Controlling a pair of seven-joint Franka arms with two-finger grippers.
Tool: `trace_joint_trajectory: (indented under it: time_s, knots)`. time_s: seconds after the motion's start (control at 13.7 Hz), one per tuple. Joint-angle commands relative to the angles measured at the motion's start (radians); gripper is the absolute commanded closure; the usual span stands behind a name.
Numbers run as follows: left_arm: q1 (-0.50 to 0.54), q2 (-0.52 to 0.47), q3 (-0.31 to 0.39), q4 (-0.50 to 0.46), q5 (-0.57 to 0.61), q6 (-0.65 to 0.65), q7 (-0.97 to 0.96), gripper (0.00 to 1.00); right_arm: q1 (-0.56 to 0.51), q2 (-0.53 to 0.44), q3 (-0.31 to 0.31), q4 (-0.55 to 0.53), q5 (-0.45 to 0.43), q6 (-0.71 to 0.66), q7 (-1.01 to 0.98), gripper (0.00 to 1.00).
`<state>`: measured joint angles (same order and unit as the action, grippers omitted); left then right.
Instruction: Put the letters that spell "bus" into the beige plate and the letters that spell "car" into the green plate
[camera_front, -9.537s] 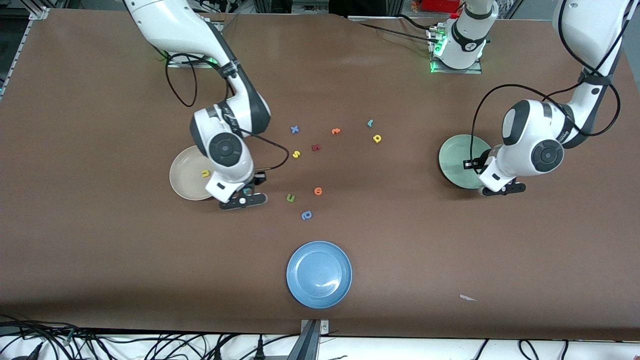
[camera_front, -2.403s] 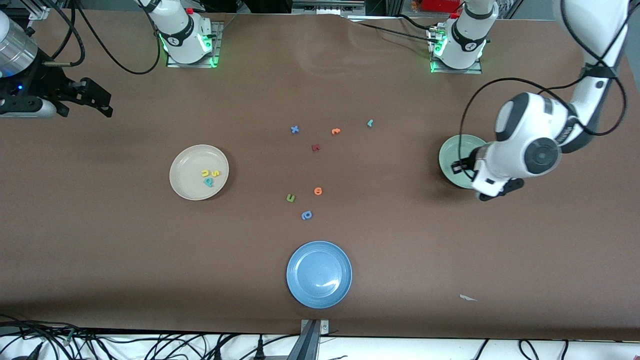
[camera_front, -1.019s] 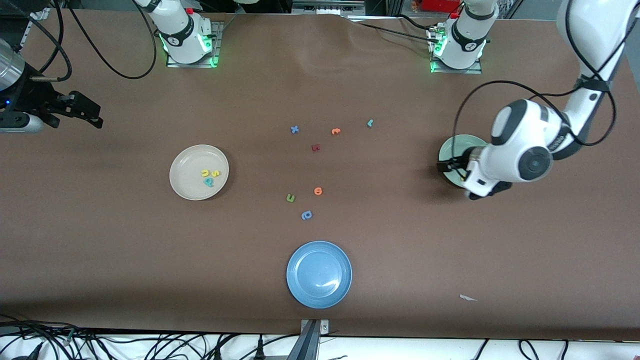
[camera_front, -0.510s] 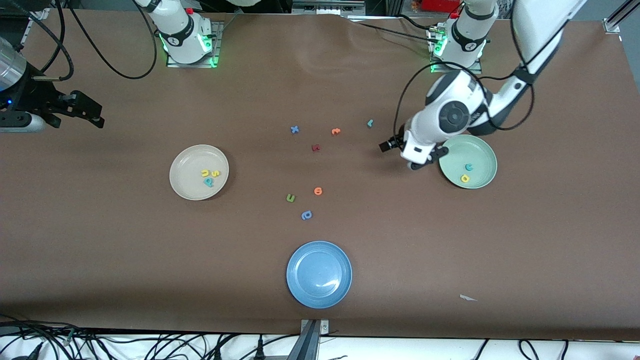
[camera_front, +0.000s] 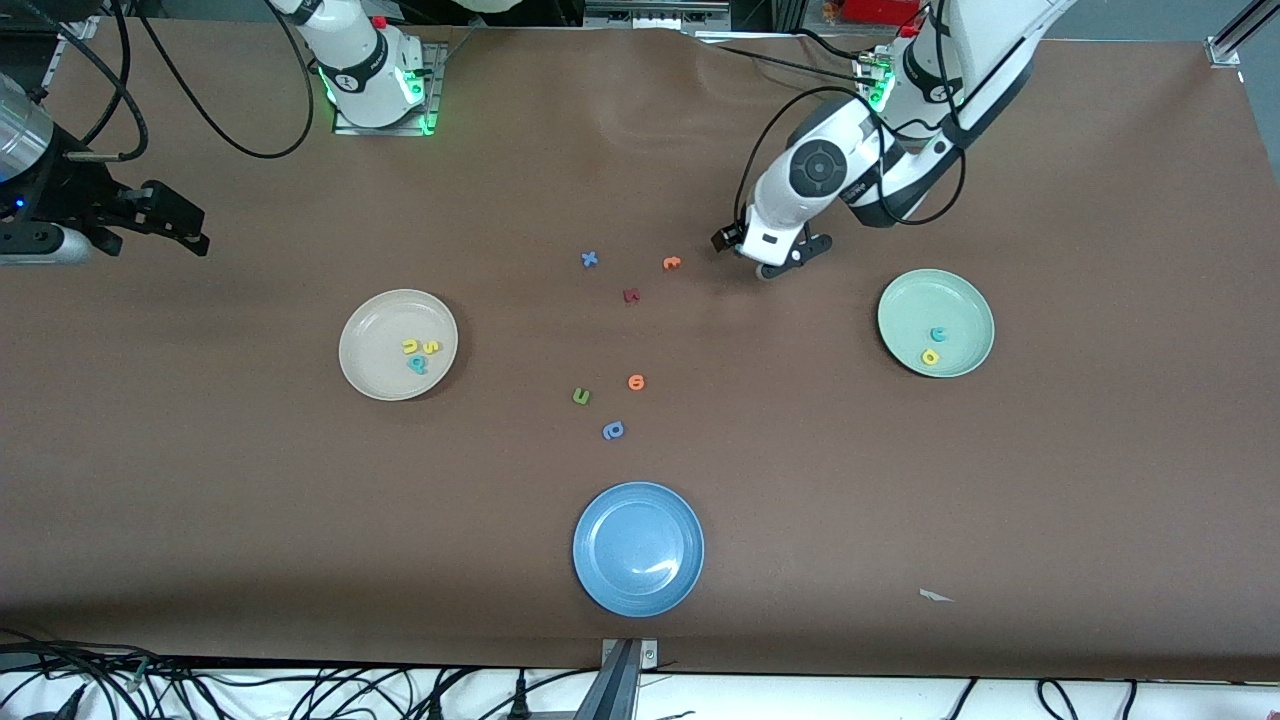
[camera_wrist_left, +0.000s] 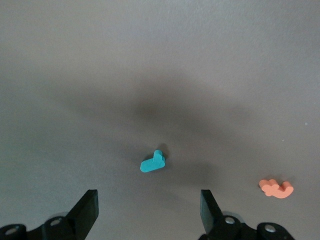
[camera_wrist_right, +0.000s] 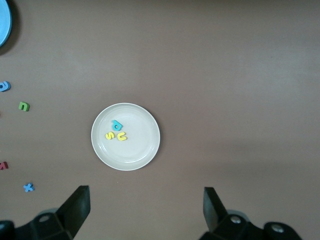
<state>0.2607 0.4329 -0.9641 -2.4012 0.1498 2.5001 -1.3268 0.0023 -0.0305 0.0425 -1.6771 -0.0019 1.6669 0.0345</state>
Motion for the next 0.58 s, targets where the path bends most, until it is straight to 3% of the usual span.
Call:
trace_joint_trajectory:
  time_s: [0.0,0.51]
  knots:
    - [-0.001,-0.022,0.004,-0.055,0.097,0.052,-0.092,0.09,0.007,0.009,-0.004,0.025,-0.003,-0.021,0.002,0.0]
    - [-0.012,0.033,0.044,-0.049,0.137,0.117,-0.123,0.13,0.007,0.009,-0.006,0.025,-0.003,-0.021,0.004,0.0]
